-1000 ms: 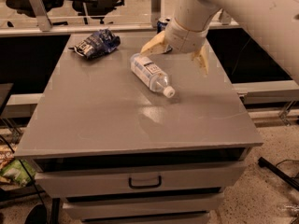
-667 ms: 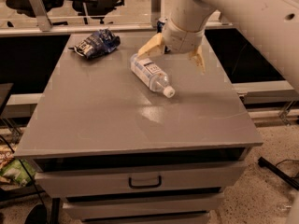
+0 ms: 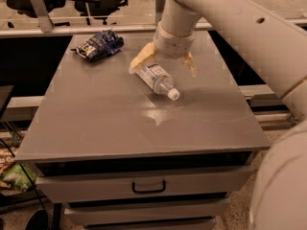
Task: Place blue plastic bottle upright
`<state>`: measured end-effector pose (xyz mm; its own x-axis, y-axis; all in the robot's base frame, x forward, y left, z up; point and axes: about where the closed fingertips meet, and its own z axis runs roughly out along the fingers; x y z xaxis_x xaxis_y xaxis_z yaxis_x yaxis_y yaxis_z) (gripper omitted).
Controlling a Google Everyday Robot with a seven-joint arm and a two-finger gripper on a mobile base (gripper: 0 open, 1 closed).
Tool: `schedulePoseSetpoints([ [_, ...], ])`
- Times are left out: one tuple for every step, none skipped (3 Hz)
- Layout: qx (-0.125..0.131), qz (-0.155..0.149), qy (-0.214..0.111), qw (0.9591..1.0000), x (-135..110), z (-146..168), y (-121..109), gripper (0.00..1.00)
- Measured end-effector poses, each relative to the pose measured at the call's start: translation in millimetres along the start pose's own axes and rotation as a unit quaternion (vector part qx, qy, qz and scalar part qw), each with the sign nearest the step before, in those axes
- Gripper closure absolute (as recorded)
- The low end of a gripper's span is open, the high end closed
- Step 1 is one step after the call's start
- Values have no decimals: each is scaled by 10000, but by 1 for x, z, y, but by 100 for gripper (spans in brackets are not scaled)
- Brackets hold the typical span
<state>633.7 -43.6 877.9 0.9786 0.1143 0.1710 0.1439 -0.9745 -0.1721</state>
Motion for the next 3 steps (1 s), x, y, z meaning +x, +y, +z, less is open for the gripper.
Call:
schedulePoseSetpoints([
  [-24, -367, -215, 9991, 2, 12, -7, 0],
  [-51, -625, -402, 9972, 4, 22, -9, 0],
  [-65, -769, -543, 9955, 7, 31, -9, 0],
])
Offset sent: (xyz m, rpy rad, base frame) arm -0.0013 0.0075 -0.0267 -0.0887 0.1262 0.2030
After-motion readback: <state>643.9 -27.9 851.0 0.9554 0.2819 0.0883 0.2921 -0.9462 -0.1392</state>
